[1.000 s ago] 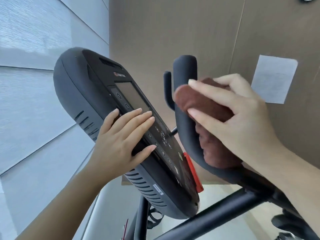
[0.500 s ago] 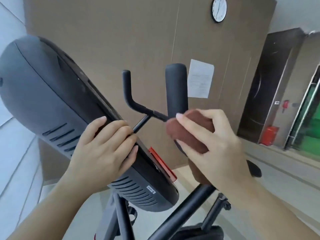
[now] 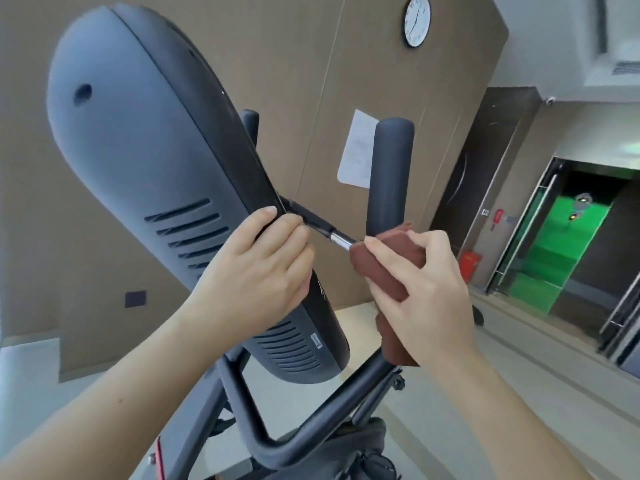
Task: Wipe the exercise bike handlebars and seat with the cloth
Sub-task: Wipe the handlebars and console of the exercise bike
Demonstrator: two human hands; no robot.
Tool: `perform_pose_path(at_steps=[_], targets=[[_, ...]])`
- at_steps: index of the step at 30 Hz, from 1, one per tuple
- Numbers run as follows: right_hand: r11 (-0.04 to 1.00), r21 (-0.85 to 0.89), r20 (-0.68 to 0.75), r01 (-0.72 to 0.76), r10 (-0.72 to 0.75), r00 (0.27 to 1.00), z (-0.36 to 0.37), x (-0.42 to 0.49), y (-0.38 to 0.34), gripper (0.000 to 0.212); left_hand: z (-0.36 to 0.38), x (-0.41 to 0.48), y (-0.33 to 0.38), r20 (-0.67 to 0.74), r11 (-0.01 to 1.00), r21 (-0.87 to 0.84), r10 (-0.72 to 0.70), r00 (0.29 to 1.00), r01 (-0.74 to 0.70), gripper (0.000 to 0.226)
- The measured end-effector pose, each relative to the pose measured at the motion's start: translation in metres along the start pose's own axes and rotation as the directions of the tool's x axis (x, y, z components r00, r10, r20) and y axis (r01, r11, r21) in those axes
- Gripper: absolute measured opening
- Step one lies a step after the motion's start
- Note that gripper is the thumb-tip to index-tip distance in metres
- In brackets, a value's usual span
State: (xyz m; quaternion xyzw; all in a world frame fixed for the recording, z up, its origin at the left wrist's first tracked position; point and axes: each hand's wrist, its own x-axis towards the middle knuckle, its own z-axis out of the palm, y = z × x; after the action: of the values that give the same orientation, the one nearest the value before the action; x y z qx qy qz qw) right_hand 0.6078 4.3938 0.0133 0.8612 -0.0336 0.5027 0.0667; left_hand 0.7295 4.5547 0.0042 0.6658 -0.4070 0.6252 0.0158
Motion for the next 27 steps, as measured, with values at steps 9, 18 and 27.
perform_pose_path(at_steps=[9,18,27], targets=[[0.999,-0.032,-0.219,0.038,-0.044,0.975,-0.003,0.078,-0.013,0.041,0.002,-0.003,0.001,0.029,0.999,-0.036,-0.003,1.0,0.004,0.028],[0.991,-0.082,-0.083,0.108,-0.115,0.99,0.01,-0.009,0.016,0.036,-0.004,-0.004,-0.002,0.089,0.998,-0.063,0.01,0.996,-0.004,0.034],[0.95,0.313,-0.29,-0.004,0.099,0.952,-0.004,0.058,0.016,0.04,-0.004,-0.003,-0.001,0.121,0.997,-0.072,-0.013,0.993,0.022,0.033]])
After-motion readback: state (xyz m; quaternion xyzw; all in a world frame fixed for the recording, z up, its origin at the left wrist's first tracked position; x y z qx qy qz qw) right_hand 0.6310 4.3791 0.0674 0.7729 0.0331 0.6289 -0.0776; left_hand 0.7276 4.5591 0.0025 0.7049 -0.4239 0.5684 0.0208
